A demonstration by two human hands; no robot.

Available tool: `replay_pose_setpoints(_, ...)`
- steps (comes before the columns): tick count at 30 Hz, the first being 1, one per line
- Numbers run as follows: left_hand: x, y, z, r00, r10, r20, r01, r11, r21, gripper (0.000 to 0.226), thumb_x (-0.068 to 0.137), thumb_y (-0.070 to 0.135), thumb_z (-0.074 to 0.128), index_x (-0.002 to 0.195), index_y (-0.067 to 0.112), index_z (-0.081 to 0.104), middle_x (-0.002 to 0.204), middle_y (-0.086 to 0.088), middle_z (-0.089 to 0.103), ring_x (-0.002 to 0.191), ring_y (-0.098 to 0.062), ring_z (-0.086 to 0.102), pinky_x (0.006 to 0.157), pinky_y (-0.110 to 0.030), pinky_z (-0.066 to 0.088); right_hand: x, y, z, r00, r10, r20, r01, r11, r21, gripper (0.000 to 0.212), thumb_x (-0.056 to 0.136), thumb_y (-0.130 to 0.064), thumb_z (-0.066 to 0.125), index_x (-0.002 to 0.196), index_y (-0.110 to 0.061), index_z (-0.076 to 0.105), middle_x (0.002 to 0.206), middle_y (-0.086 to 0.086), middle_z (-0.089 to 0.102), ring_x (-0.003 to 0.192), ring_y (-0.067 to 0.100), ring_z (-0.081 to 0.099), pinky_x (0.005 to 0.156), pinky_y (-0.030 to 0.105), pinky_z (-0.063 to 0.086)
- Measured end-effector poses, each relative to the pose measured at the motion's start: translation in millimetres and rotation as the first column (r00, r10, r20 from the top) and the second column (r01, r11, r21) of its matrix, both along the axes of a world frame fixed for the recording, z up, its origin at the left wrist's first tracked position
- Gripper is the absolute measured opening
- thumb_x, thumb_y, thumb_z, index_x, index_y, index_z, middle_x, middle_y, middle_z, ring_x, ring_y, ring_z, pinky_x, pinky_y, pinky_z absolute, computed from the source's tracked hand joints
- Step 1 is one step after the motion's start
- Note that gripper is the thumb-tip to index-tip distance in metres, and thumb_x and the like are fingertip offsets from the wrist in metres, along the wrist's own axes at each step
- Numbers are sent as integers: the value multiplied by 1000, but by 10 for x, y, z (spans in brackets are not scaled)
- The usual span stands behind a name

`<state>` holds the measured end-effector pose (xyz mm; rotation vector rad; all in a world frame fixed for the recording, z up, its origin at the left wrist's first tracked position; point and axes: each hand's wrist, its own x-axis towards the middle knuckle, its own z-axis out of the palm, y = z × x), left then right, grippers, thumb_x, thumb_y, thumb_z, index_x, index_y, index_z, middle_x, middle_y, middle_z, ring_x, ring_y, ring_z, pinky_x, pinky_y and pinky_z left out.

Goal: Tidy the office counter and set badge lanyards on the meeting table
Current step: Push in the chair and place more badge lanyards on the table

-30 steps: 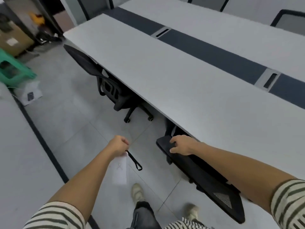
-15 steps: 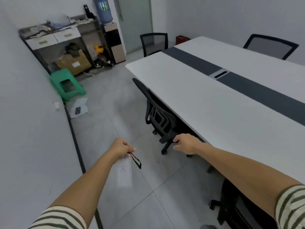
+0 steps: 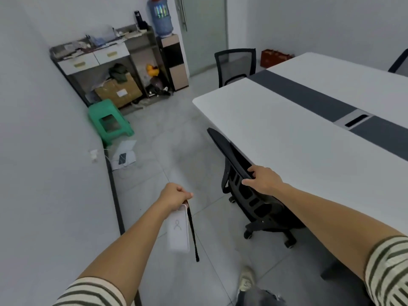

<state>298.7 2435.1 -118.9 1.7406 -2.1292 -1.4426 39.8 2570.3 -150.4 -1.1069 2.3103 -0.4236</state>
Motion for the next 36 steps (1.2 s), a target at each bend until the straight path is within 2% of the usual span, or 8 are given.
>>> replay_pose_setpoints(5, -419, -825, 23, 999, -18, 28, 18, 1000, 2, 21, 89, 21, 68, 76, 6, 61, 64, -11, 64, 41, -9, 51, 42, -16, 36, -231, -692, -321, 987, 18, 158, -51, 977, 207, 95, 80, -54, 67, 153, -15, 21, 142, 7, 50, 123, 26, 53, 99, 37, 48)
replay_pose_setpoints(9, -584, -1300, -80, 998, -59, 27, 58, 997, 48, 20, 91, 22, 65, 84, 3, 63, 68, -11, 63, 32, -4, 50, 41, -15, 37, -117, -971, -357, 983, 7, 185, -59, 958, 282, 75, 94, -33, 53, 154, -14, 14, 105, 4, 60, 80, 18, 60, 57, 25, 44)
replay_pose_setpoints(12, -657, -1648, -253, 997, -80, 22, 79, 995, 62, 24, 91, 28, 64, 88, 4, 63, 76, -13, 64, 38, -6, 55, 47, -18, 37, -20, -1038, -363, 982, -23, 189, -37, 951, 308, 69, 96, -26, 45, 156, -19, 11, 84, -2, 57, 62, 13, 52, 49, 24, 35)
replay_pose_setpoints(15, -785, -1862, -380, 985, -175, -2, 175, 982, 74, 28, 92, 36, 61, 89, 9, 56, 89, -10, 57, 55, -15, 65, 50, -21, 38, 113, -1033, -374, 981, -72, 182, 11, 948, 319, 69, 96, -26, 45, 156, -22, 12, 97, 3, 64, 77, 18, 59, 61, 29, 47)
replay_pose_setpoints(20, -855, -2027, -458, 933, -361, -9, 359, 925, 121, 37, 96, 46, 51, 84, 13, 41, 72, -4, 39, 50, -11, 65, 55, -27, 33, 672, -1011, -392, 976, -163, 143, 109, 938, 329, 67, 92, -20, 47, 154, -29, 22, 118, 4, 62, 94, 22, 62, 73, 34, 51)
replay_pose_setpoints(25, -683, -2232, -572, 952, -305, 42, 300, 950, 89, 43, 99, 51, 39, 94, 9, 44, 74, -7, 48, 69, -23, 68, 55, -31, 37, 1413, -945, -428, 976, -174, 129, 125, 938, 325, 69, 91, -21, 50, 153, -32, 22, 130, 5, 56, 107, 25, 59, 79, 34, 51)
replay_pose_setpoints(30, -358, -2380, -899, 969, -245, 16, 241, 963, 122, 54, 89, 52, 50, 117, 6, 56, 108, -10, 62, 94, -34, 67, 88, -41, 54, 2077, -778, -539, 961, -192, 199, 123, 941, 315, 75, 86, -26, 53, 153, -37, 19, 143, 0, 44, 124, 25, 44, 94, 37, 41)
replay_pose_setpoints(36, 228, -2106, -910, 996, -88, 29, 86, 994, 61, 36, 93, 24, 52, 122, 3, 53, 111, -15, 64, 92, -31, 61, 80, -35, 51, 2701, -662, -568, 965, -138, 223, 77, 962, 261, 78, 85, -32, 53, 154, -34, 17, 154, 0, 34, 134, 28, 36, 106, 44, 33)
